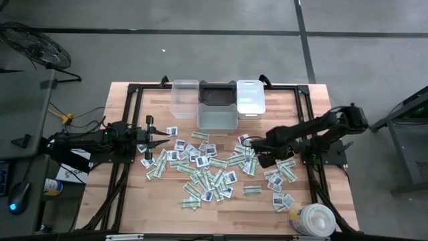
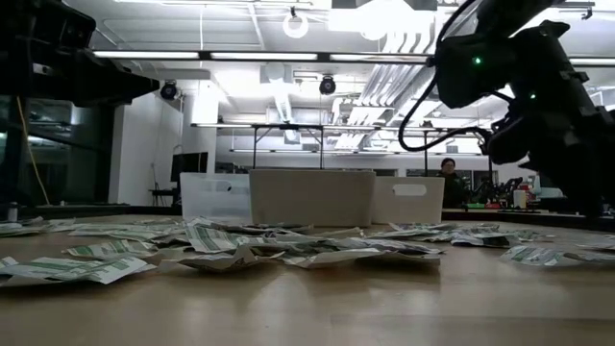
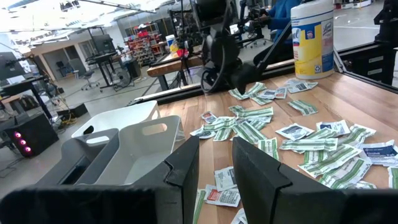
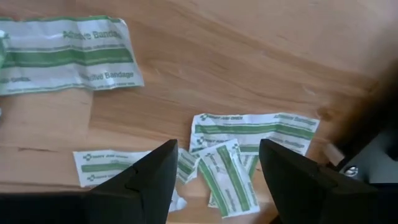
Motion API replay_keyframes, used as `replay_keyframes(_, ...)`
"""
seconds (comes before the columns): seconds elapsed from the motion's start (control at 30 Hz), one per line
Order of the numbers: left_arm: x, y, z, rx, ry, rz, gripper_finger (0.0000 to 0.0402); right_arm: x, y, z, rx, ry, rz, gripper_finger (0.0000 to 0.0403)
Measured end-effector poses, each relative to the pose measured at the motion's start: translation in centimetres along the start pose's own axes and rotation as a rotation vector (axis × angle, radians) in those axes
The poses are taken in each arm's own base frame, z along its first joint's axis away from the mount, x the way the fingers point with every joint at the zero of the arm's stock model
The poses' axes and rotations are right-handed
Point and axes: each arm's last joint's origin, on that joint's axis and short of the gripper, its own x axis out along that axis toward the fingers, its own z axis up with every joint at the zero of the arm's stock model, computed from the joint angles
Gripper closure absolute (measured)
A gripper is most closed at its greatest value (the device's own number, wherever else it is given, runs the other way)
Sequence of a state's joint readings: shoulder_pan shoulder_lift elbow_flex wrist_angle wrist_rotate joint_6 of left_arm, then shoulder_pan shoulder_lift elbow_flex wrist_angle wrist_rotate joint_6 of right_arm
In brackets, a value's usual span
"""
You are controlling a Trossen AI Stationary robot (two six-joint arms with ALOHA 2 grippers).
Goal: Pick & Place First Aid Supplies
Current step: Put the bandage pack into the gray bin
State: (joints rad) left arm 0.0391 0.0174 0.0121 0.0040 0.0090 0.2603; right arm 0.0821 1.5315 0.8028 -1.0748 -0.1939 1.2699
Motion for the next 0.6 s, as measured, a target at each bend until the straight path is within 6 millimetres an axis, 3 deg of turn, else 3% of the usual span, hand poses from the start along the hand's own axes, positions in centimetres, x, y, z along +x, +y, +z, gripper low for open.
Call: replay_keyframes(0.6,0.0,0.0,0.0,0.000,0.000,0.000,0.0305,1.2,0.8,0.1,0.023,0.022,-0.030,0.0187)
